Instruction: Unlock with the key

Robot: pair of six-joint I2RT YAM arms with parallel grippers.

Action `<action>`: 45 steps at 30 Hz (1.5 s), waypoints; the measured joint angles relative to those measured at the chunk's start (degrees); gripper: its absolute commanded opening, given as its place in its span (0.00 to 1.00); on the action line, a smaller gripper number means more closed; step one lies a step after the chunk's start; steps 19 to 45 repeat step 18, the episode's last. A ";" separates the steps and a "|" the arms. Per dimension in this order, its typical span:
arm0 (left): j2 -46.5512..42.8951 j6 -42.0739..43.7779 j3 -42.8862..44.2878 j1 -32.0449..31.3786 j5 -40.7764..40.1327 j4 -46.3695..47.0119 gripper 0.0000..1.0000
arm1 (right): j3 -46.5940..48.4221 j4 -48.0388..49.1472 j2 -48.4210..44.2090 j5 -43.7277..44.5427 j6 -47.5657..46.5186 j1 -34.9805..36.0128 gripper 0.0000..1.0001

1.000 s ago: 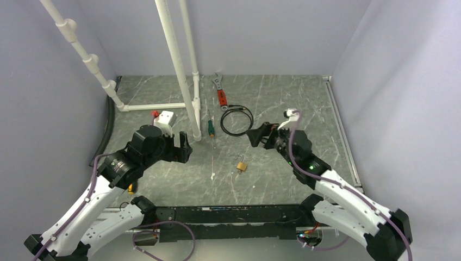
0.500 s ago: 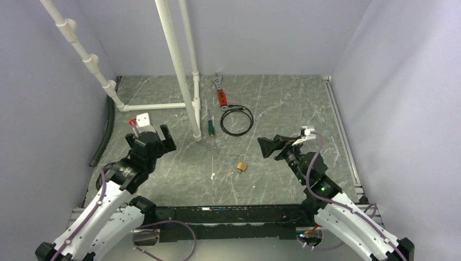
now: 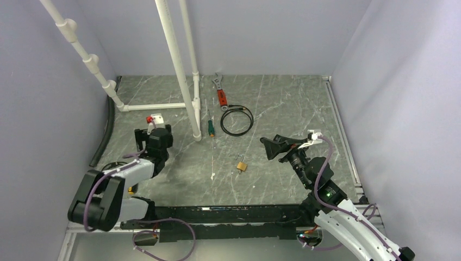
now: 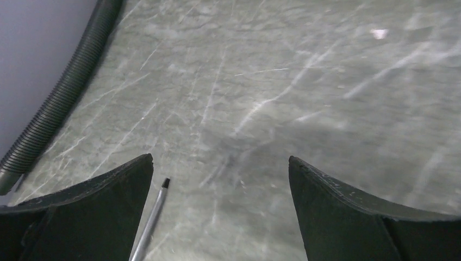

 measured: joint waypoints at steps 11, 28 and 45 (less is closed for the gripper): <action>13.94 3.30 -2.84 17.03 23.65 22.75 0.97 | 0.00 -1.97 0.94 -0.13 1.07 0.00 1.00; 23.04 3.13 -1.07 20.26 29.22 29.53 0.99 | -0.46 -1.84 2.14 -0.33 3.19 0.00 1.00; 23.04 3.13 -1.07 20.26 29.22 29.53 0.99 | -0.46 -1.84 2.14 -0.33 3.19 0.00 1.00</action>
